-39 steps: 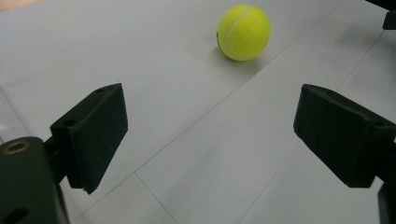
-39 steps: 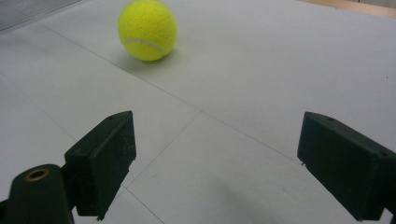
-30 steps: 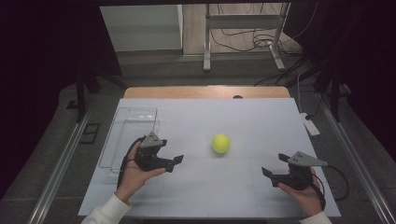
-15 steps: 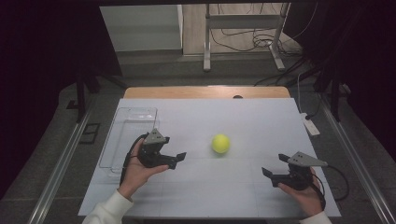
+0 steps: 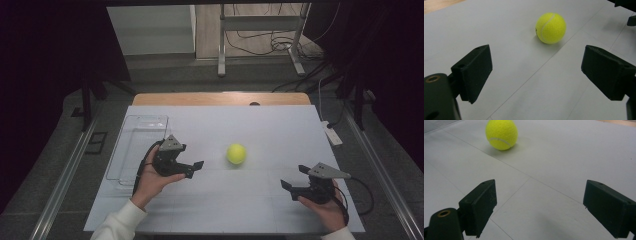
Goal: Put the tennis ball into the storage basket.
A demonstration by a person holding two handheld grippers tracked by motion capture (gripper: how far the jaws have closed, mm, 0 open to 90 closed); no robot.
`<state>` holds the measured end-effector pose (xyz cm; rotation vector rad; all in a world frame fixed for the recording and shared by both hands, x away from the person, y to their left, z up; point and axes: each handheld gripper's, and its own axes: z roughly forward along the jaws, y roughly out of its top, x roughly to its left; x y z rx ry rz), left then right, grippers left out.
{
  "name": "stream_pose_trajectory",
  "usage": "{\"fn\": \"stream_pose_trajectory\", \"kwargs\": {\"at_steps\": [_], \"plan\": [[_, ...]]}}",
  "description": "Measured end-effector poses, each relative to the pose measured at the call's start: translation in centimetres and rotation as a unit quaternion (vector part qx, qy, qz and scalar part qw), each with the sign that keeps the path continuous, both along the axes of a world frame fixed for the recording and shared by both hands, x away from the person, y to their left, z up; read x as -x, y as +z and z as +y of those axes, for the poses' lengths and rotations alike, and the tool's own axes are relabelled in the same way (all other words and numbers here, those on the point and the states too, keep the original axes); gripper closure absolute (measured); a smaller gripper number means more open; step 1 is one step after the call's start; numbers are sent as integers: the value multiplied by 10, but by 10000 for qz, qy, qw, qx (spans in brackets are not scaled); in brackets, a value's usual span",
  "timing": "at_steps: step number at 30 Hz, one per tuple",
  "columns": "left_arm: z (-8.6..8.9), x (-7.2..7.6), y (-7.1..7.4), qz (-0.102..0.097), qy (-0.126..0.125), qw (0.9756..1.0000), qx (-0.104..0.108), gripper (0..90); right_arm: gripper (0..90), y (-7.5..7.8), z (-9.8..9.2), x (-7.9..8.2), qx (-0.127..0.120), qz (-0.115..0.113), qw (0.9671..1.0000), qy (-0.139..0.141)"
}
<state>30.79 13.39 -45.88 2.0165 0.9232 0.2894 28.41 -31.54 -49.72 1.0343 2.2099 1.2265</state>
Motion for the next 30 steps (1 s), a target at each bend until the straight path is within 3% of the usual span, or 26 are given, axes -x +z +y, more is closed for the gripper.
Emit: {"fn": "stream_pose_trajectory", "kwargs": {"at_steps": [30], "plan": [[-20,-14,2,63,-169,9998,-26,113,122,-1,-1,0,-27,17,10000,-1]]}}
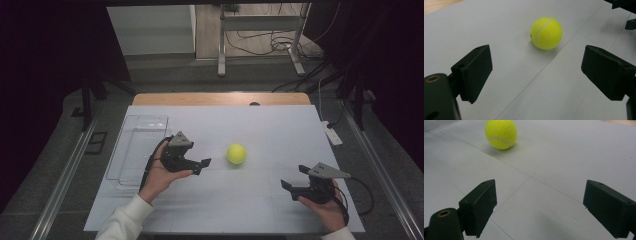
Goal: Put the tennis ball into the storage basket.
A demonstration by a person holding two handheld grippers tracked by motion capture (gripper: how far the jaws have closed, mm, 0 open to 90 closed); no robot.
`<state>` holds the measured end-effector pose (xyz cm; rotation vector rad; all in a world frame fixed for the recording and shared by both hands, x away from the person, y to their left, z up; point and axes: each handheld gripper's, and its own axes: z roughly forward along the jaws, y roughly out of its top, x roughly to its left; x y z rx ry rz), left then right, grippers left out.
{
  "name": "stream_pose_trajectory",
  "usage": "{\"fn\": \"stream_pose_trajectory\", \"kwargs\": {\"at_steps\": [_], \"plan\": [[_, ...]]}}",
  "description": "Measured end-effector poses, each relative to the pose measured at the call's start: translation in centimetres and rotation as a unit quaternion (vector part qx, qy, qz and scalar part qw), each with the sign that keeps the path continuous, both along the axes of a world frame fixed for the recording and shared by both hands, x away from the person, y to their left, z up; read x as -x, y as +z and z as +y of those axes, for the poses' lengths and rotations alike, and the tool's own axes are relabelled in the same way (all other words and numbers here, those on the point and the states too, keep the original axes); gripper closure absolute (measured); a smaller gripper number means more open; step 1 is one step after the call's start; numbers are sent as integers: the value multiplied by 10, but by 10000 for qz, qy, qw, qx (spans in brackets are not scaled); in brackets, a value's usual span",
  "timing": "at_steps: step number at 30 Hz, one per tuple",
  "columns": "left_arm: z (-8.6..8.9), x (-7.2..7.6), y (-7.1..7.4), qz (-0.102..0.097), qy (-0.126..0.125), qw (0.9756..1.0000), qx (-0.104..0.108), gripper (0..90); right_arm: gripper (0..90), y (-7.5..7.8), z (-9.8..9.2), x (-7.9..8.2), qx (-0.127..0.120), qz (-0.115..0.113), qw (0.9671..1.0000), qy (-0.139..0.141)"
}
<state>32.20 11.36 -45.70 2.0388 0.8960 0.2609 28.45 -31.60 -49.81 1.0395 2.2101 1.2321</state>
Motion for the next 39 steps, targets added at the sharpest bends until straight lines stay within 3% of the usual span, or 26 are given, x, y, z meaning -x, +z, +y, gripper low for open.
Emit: {"fn": "stream_pose_trajectory", "kwargs": {"at_steps": [39], "plan": [[-23,-17,0,95,-179,9998,-32,112,122,-1,0,-1,6,11,10000,1]]}}
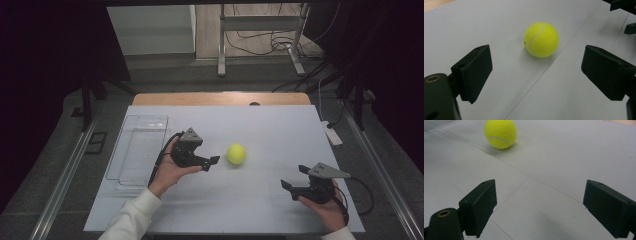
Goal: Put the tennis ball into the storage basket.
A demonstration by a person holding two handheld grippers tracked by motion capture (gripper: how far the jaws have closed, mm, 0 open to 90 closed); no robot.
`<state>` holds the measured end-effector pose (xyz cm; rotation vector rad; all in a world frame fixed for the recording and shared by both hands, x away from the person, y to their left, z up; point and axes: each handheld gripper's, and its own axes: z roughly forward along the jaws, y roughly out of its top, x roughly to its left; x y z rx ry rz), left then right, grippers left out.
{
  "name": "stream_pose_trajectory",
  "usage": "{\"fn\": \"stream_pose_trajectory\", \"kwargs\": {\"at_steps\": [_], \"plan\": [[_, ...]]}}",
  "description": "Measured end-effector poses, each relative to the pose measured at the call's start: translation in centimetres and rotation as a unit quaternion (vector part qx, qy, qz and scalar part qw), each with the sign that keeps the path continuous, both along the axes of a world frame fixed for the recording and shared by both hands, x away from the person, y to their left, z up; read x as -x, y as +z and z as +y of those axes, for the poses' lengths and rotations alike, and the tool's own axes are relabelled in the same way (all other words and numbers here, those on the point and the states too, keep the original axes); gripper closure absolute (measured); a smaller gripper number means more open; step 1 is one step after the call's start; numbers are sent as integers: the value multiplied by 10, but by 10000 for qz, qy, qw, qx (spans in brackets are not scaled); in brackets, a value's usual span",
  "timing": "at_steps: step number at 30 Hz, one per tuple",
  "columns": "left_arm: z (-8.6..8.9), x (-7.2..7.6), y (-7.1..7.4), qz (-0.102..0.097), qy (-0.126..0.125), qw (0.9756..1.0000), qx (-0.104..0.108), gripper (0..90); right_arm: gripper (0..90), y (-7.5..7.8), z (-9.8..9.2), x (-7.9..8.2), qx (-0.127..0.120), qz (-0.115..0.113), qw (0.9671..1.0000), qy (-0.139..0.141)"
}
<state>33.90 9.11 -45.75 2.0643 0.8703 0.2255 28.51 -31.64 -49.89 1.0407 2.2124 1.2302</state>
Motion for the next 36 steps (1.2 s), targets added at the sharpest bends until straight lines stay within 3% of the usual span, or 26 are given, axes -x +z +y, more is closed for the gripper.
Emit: {"fn": "stream_pose_trajectory", "kwargs": {"at_steps": [36], "plan": [[-23,-18,-3,74,-217,9997,-12,111,122,-1,-1,0,21,15,10000,-7]]}}
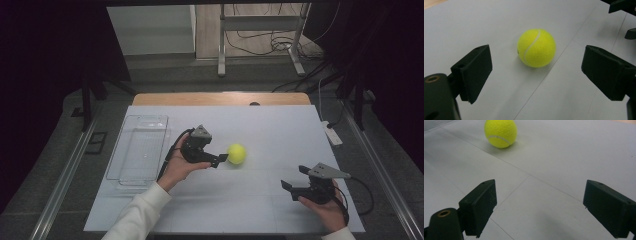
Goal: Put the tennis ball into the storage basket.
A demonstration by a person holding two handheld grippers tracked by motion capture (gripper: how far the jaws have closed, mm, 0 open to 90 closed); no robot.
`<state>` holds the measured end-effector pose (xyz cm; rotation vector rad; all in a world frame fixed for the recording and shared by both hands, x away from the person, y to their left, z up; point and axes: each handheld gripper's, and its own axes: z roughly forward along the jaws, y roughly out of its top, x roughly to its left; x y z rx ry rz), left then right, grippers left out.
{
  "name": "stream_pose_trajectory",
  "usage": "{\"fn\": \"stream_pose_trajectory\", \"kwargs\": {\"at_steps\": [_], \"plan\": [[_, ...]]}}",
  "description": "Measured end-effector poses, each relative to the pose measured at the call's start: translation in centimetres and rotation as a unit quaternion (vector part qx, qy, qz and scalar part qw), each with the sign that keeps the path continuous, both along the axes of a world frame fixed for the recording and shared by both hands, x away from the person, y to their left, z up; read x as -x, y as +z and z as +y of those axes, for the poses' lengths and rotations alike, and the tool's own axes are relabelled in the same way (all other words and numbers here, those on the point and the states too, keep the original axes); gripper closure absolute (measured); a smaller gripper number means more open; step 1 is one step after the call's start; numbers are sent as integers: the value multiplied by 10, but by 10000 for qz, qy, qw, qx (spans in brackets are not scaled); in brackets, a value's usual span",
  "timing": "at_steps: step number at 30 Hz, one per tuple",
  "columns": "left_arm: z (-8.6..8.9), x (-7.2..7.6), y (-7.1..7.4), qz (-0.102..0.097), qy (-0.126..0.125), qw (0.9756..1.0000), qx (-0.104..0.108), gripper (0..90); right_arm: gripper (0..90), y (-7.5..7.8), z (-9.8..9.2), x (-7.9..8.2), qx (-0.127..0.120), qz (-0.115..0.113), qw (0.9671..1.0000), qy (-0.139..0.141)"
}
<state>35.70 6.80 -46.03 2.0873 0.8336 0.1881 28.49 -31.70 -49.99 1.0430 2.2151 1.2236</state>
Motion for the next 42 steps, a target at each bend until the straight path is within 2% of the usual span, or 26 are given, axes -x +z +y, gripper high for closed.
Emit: {"fn": "stream_pose_trajectory", "kwargs": {"at_steps": [37,42], "plan": [[-30,-18,-5,71,-247,9996,-72,110,122,0,0,0,5,-8,10000,13],[-34,-22,-9,134,-247,9995,-113,103,122,0,0,0,20,-4,10000,13]]}}
